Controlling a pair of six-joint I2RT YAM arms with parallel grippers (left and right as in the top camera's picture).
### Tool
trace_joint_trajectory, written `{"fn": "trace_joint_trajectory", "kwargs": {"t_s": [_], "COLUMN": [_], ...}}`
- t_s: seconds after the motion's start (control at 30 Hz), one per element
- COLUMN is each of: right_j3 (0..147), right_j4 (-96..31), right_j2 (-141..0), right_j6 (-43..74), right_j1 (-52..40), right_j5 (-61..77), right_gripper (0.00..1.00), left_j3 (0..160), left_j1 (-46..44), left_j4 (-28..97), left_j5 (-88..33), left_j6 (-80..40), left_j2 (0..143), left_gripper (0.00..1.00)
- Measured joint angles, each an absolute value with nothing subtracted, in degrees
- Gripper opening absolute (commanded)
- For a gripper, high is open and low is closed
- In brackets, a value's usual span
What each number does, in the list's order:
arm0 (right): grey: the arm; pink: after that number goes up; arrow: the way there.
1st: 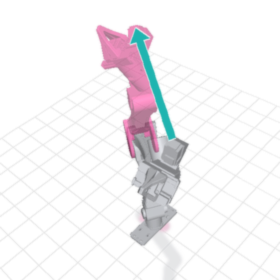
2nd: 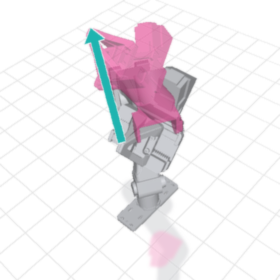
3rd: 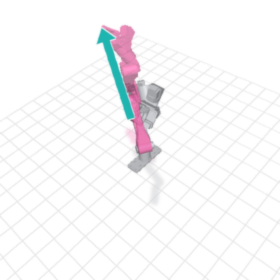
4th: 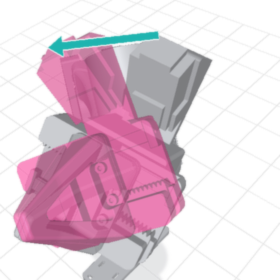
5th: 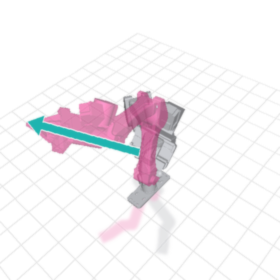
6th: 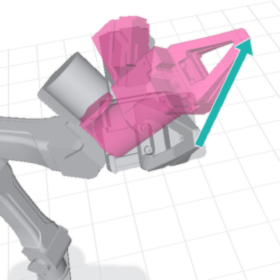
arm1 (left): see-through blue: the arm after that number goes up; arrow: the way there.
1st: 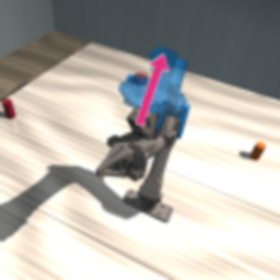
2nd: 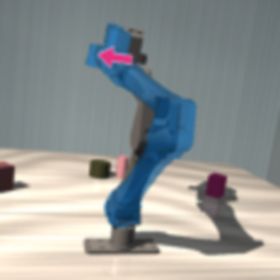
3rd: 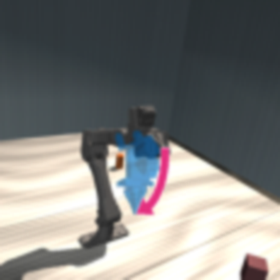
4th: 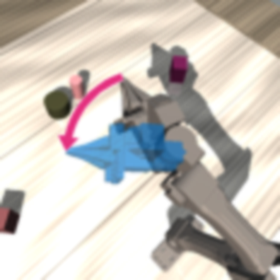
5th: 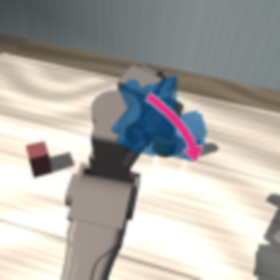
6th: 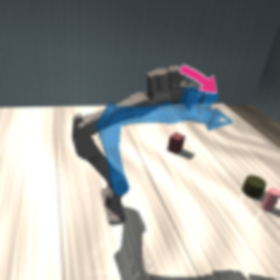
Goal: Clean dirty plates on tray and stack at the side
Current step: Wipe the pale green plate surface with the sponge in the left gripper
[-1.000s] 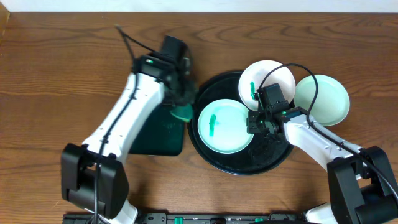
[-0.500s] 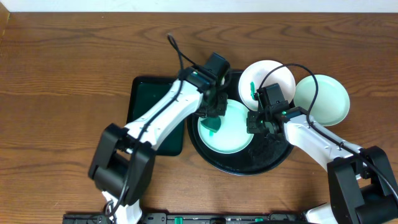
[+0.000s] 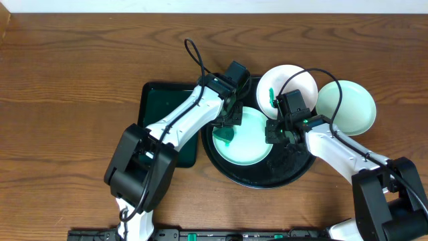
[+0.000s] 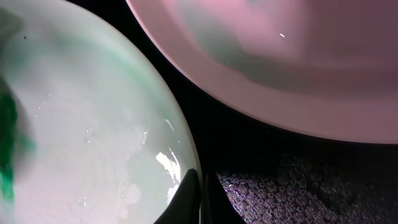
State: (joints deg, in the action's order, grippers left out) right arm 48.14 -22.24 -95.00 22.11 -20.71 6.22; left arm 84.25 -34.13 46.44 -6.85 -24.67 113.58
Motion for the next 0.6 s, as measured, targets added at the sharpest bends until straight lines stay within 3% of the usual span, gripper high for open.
{"fn": "trace_joint_trajectory", "kwargs": {"t_s": [0.6], "right_j3": [48.14], "right_j4": [-22.22], "right_j2": [-95.0], "right_j6": [22.11], "right_j1": [-20.71], "right_j5": [6.22], "right_gripper": [0.01], "left_j3": [85.93], "left_j1": [-34.63], "left_j4": [45.91], "left_j5": [-6.46], "left_j6": [-24.67], "left_j2": [119.72], "left_gripper": [0.08]}}
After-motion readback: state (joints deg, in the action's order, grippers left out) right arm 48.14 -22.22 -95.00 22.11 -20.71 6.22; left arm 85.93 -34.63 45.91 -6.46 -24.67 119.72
